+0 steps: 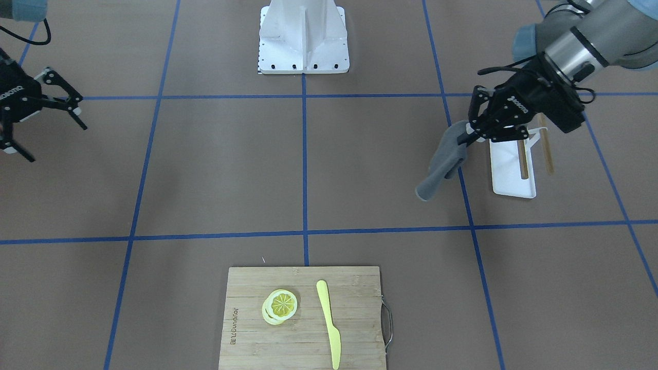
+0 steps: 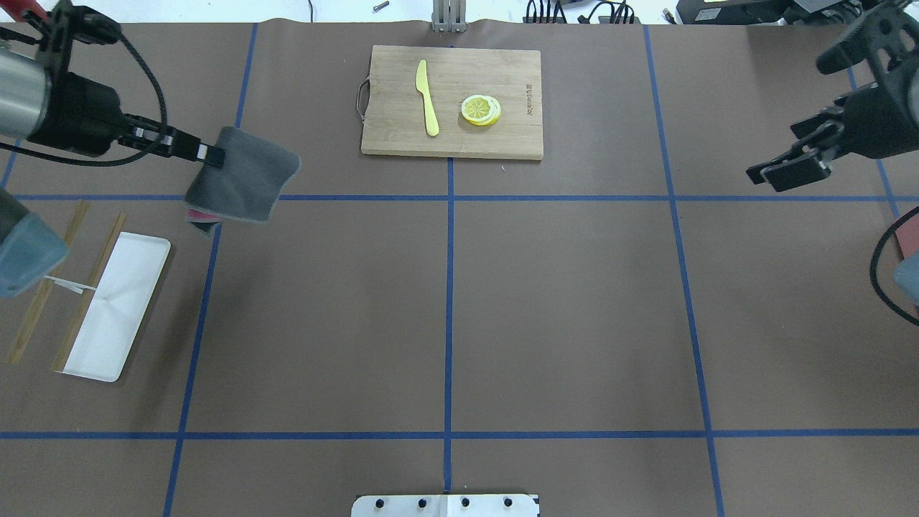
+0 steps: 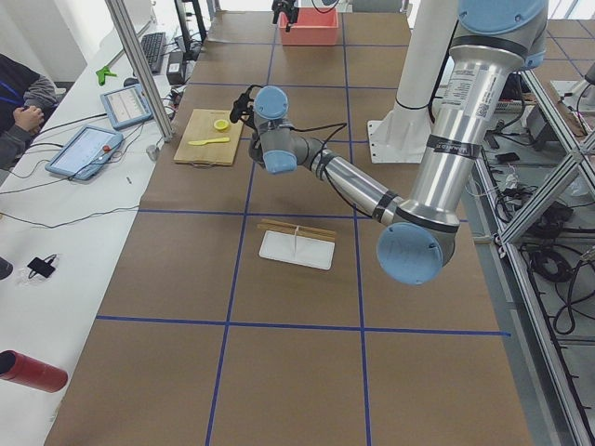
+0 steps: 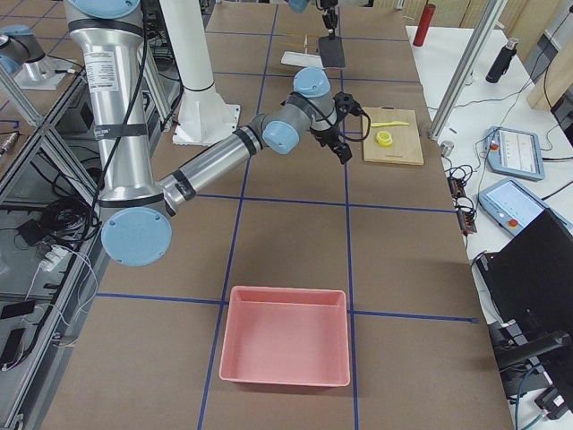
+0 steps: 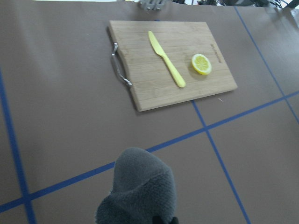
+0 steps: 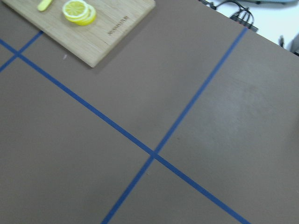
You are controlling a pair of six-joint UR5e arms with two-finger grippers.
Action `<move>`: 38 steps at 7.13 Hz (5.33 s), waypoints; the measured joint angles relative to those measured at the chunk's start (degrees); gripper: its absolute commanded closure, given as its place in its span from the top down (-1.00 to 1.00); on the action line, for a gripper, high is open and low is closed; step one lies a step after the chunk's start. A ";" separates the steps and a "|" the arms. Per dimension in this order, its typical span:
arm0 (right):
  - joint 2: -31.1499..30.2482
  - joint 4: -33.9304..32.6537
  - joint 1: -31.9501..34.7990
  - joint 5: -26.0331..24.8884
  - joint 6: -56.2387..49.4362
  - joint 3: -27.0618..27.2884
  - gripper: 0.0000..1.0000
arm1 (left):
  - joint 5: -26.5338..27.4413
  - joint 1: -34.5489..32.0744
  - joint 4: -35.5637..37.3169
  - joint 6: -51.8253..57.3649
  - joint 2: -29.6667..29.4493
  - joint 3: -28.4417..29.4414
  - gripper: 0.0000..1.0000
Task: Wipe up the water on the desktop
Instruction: 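Lift the grey cloth toward table center while the right arm approaches, then grasp the cloth with the right gripper and open the left gripper, then carry the cloth away with the right gripper while the left arm withdraws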
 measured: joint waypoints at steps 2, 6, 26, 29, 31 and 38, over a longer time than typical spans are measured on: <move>5.09 0.10 -5.42 -0.11 -5.33 -0.32 1.00 | 0.08 5.55 -0.41 0.24 -5.70 0.97 -1.00; 11.56 0.05 -14.52 -1.70 -15.39 -0.71 1.00 | 0.34 13.44 -2.96 0.19 -12.79 1.02 -1.00; 15.03 -0.51 -29.69 -21.42 -11.18 -0.27 -1.00 | 3.54 18.66 -7.17 -9.25 -17.98 0.55 0.95; 14.78 -0.56 -28.71 -21.48 -10.63 -0.07 -1.00 | 3.58 17.76 -6.98 -9.12 -17.71 0.55 0.96; 13.97 -0.62 -26.31 -21.42 -10.42 -0.07 -1.00 | 3.66 14.33 -6.29 -9.17 -16.94 0.76 0.97; 13.51 -12.78 -13.81 -21.30 6.43 0.34 -1.00 | 3.49 -6.72 16.72 10.23 -11.14 2.38 0.97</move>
